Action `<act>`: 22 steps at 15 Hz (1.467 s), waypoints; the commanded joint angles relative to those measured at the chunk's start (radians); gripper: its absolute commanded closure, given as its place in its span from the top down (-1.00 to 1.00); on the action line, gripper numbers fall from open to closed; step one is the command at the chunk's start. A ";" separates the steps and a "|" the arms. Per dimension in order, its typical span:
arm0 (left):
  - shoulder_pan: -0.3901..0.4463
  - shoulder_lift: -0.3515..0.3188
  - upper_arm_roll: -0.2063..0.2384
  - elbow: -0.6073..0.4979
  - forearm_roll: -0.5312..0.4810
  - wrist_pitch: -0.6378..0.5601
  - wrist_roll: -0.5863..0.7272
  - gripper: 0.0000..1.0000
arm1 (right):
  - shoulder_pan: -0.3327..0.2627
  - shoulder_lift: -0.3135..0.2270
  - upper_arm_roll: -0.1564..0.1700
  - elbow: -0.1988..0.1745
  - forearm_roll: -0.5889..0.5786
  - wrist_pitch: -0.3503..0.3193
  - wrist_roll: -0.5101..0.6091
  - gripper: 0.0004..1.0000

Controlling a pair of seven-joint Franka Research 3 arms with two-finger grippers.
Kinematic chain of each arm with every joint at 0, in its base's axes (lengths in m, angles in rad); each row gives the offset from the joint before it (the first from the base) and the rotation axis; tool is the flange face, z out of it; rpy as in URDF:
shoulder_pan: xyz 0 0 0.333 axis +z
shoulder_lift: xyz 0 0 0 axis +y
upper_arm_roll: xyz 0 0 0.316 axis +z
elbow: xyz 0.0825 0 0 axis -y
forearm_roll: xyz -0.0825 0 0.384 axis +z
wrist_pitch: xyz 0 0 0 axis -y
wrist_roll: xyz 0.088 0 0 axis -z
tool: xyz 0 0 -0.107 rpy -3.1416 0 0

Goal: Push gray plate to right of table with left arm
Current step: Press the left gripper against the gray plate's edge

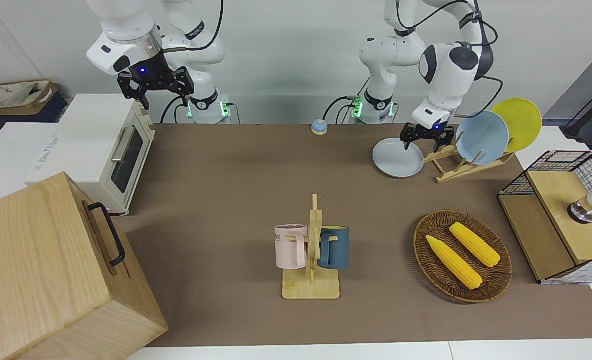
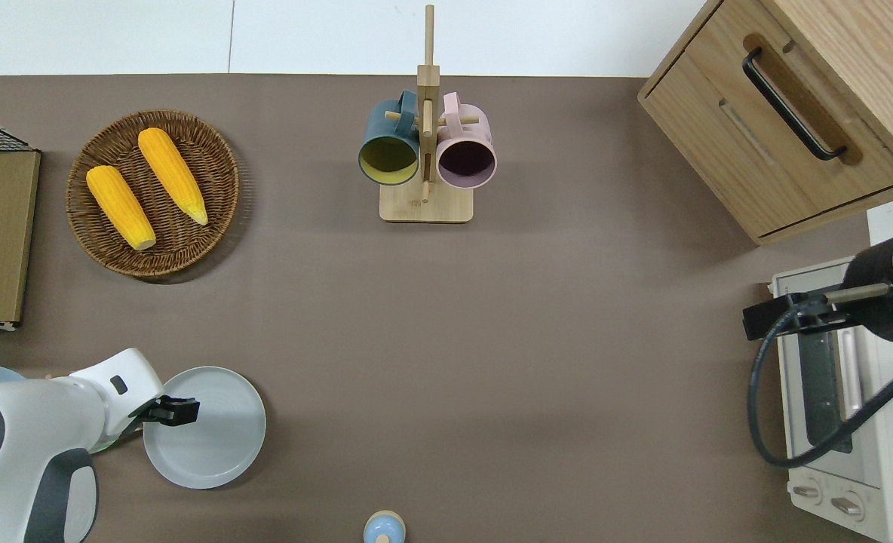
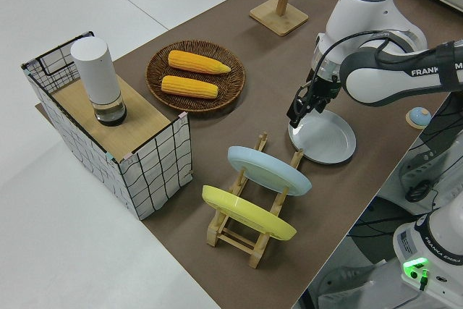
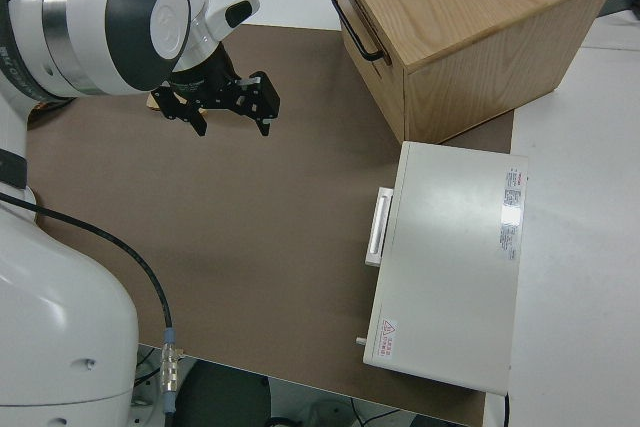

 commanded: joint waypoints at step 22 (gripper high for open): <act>0.066 0.164 -0.003 -0.034 0.015 0.191 0.091 -1.00 | -0.019 -0.002 0.016 0.009 0.004 -0.016 0.012 0.97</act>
